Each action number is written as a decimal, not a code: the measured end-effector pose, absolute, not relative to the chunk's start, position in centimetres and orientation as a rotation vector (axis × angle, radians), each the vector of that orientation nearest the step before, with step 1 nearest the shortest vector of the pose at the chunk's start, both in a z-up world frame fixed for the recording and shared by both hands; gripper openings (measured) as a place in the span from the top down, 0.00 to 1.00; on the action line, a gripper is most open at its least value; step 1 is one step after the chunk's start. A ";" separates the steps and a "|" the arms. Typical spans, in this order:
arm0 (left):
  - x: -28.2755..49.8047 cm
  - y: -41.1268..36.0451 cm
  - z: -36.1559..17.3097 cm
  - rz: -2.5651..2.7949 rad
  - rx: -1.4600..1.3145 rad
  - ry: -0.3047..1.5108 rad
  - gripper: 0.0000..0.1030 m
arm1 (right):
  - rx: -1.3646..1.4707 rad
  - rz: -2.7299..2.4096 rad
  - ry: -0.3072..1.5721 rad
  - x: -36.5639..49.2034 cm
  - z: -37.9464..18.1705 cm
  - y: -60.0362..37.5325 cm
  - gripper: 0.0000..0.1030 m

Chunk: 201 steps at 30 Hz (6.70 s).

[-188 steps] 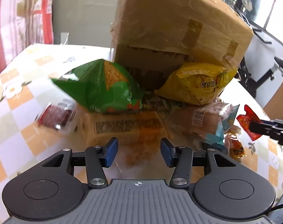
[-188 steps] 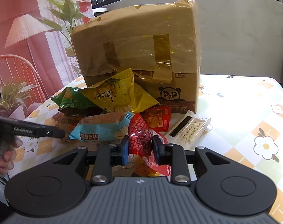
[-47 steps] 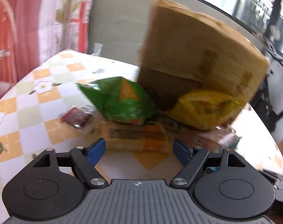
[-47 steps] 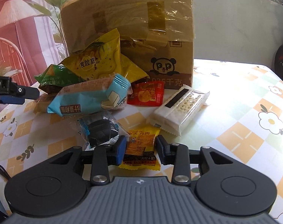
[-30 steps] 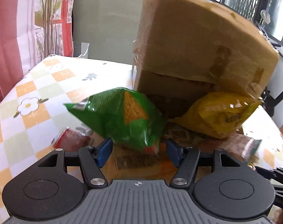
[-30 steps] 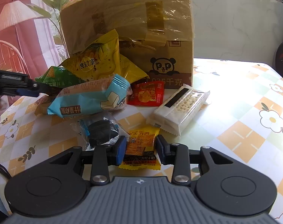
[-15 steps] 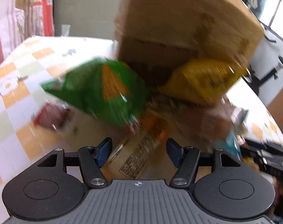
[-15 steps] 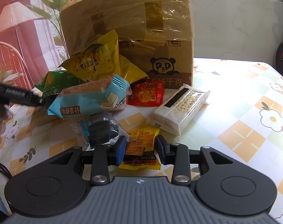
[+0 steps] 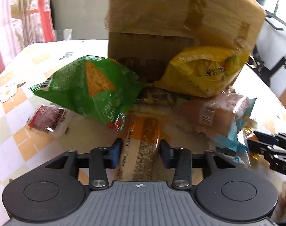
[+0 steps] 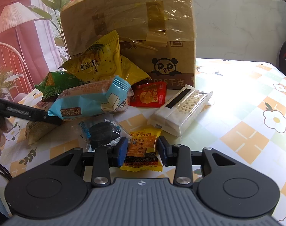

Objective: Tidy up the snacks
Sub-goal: 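Grasp the orange striped bar with the left gripper while the right grasps the yellow-orange packet, then carry both held snacks over the box and open both grippers, then move both open grippers back toward the snack pile, then grasp the wrapped bread loaf with the right gripper, then grasp the small red meat packet with the left gripper while the right holds the bread, then carry both held snacks over the box and open both grippers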

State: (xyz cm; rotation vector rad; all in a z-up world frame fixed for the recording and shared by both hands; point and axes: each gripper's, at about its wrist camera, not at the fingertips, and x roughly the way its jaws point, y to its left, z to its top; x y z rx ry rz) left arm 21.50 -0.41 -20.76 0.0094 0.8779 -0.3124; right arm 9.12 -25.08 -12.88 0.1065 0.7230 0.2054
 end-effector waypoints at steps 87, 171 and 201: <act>19.6 9.2 -11.1 -0.237 -0.164 0.584 0.13 | 0.126 0.320 0.691 17.2 -8.2 -20.9 0.00; 16.5 3.9 -17.3 -0.394 -0.043 0.764 0.63 | 0.075 0.372 0.697 12.3 -9.7 -22.6 0.23; 27.1 -2.1 -0.9 -0.443 0.035 0.368 0.62 | 0.097 0.266 0.270 23.1 6.8 -27.0 0.24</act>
